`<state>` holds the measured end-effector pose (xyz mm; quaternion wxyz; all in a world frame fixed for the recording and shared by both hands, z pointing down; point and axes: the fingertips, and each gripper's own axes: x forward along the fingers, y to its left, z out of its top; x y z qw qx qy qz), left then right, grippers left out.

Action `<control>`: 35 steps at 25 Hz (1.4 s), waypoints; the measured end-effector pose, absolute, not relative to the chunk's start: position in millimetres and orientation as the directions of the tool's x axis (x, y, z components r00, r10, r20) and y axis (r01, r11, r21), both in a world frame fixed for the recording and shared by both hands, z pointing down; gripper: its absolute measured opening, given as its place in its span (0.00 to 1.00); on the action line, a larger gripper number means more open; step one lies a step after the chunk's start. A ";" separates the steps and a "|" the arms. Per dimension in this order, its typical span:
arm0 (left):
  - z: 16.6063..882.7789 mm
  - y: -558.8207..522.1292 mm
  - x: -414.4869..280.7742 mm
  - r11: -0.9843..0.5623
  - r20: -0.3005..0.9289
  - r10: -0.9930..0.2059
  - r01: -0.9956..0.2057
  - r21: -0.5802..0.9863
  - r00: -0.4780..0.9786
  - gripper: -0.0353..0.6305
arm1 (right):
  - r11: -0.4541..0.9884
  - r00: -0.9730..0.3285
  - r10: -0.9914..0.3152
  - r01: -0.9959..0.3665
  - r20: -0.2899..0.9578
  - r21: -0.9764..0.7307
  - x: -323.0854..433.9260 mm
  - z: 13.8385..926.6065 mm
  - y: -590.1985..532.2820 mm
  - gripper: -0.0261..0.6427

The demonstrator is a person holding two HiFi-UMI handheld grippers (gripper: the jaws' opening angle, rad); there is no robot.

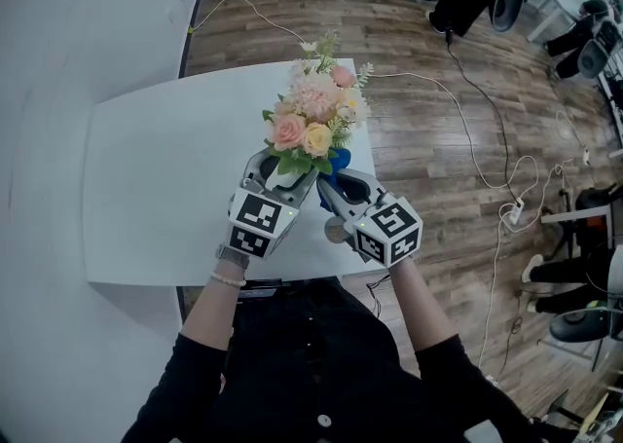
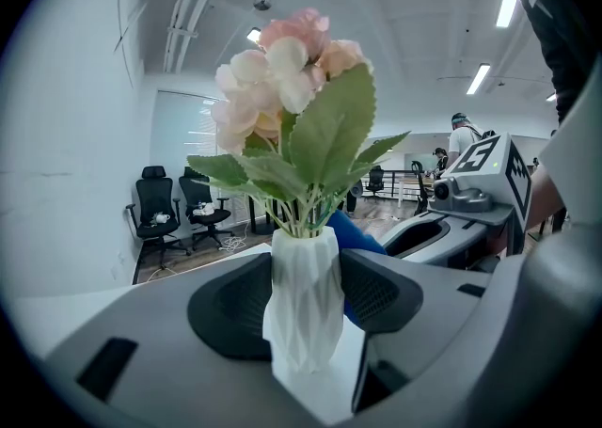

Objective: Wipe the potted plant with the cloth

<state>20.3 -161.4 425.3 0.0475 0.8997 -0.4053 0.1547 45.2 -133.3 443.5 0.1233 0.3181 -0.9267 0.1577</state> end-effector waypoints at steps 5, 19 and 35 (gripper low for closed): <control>430.1 -164.7 16.3 -0.665 0.319 -0.714 -0.746 -0.035 0.623 0.41 | 0.729 -0.744 -0.545 -0.648 0.386 -0.219 42.6 471.9 -132.8 0.15; 427.9 -162.5 16.1 -0.675 0.313 -0.704 -0.738 -0.017 0.637 0.41 | 0.587 -0.662 -0.540 -0.739 0.520 -0.330 38.2 548.3 -127.3 0.15; 427.7 -162.6 18.8 -0.691 0.324 -0.688 -0.723 -0.021 0.649 0.41 | 0.361 -0.608 -0.604 -0.785 0.516 -0.503 30.5 572.3 -127.2 0.15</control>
